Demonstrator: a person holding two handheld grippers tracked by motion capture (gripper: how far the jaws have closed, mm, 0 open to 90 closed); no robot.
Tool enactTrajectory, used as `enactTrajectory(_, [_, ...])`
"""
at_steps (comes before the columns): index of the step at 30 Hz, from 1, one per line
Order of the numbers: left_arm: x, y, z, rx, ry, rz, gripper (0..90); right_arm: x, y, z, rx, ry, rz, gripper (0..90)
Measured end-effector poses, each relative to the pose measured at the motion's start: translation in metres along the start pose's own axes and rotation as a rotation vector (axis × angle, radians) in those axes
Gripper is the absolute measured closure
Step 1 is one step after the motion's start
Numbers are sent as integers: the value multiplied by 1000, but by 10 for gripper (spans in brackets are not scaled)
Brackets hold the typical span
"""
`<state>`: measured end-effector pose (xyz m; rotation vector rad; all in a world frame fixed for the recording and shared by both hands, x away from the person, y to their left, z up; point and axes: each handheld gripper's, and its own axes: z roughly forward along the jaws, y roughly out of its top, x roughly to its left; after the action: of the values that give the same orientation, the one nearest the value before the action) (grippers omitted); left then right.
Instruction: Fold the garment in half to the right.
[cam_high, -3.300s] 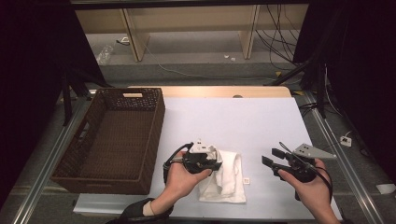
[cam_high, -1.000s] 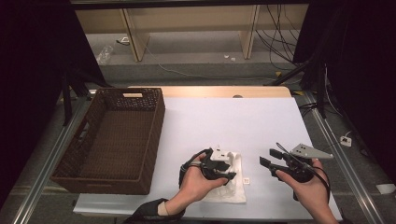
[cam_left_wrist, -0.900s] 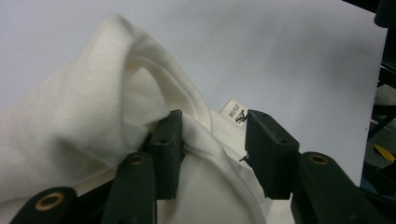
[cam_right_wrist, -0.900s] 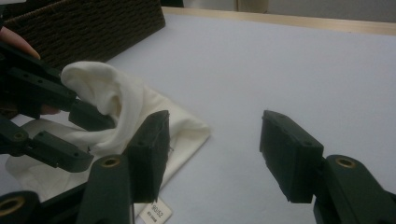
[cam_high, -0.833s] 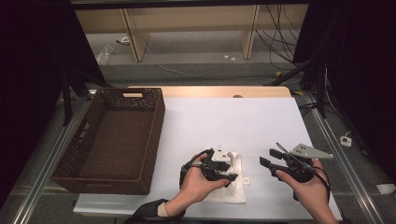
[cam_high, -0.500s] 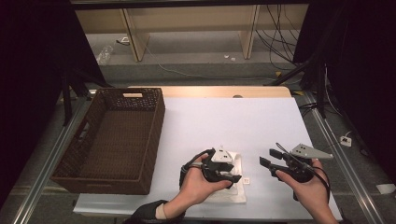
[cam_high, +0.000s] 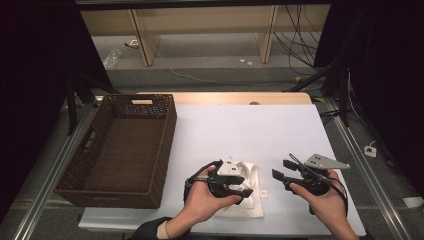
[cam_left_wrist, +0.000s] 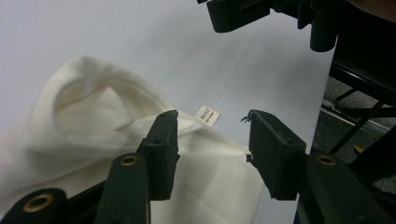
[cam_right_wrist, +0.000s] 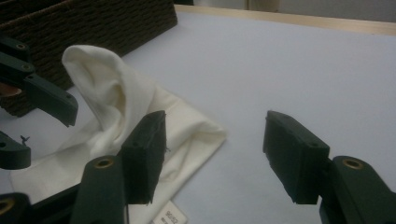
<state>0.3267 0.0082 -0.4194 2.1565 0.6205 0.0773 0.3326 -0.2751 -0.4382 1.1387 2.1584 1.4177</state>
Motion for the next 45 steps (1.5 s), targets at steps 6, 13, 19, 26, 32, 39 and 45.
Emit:
enactTrajectory(6, [4,-13,-9,14,7,-13,513,18,8,19,18,46,-46,344])
enactTrajectory(13, [10,-24,-12,27,18,-36,512,43,18,46,35,118,-96,305])
enactTrajectory(19, [13,-27,-11,33,20,-42,513,62,32,65,26,138,-145,270])
enactTrajectory(26, [14,-28,-10,36,19,-44,513,70,41,78,27,134,-175,262])
enactTrajectory(32, [15,-29,-8,43,22,-42,515,67,40,81,26,117,-179,580])
enactTrajectory(39, [14,-31,-4,54,17,-36,521,54,38,77,27,73,-111,801])
enactTrajectory(45, [14,-33,0,64,12,-32,527,46,36,76,36,40,-68,817])
